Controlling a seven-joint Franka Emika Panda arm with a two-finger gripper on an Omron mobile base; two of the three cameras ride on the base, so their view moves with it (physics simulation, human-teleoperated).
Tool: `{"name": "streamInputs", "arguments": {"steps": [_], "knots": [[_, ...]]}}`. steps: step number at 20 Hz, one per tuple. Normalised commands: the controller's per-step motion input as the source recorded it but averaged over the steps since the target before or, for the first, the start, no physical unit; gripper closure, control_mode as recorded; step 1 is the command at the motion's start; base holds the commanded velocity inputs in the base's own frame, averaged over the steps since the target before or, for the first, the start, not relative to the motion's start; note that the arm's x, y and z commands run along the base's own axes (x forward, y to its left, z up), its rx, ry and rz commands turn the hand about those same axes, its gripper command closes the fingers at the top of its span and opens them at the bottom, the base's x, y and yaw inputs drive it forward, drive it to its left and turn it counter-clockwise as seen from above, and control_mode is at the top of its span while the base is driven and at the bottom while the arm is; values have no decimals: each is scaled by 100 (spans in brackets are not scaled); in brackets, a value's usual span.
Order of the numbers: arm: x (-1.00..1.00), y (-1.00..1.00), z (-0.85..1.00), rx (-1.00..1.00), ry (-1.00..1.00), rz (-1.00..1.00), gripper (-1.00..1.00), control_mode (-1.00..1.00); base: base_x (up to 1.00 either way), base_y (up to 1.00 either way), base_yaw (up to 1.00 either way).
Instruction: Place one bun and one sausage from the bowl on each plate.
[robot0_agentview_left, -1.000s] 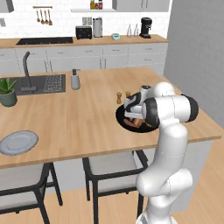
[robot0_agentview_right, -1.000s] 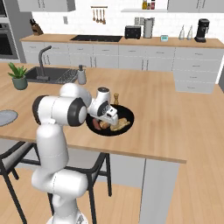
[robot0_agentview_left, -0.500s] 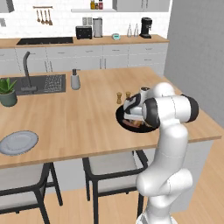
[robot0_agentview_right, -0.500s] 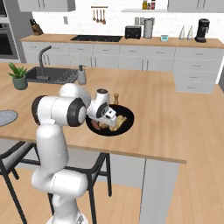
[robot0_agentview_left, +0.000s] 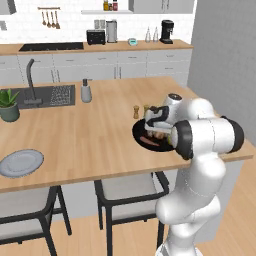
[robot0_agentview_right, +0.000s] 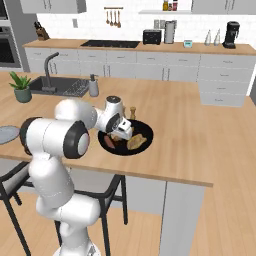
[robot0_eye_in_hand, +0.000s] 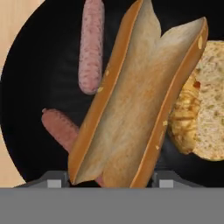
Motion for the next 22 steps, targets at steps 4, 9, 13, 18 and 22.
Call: {"name": "streamInputs", "arguments": {"steps": [4,9,13,18,22], "knots": [[-61,5,100,0,-12,0,100,-100,0,0,0],[-87,5,100,0,-4,0,100,-100,0,0,0],[-88,13,95,0,-2,0,100,-100,0,0,0],[-61,50,31,-10,2,1,100,-100,0,0,0],[-54,25,-4,-2,0,5,100,-100,0,0,0]]}}
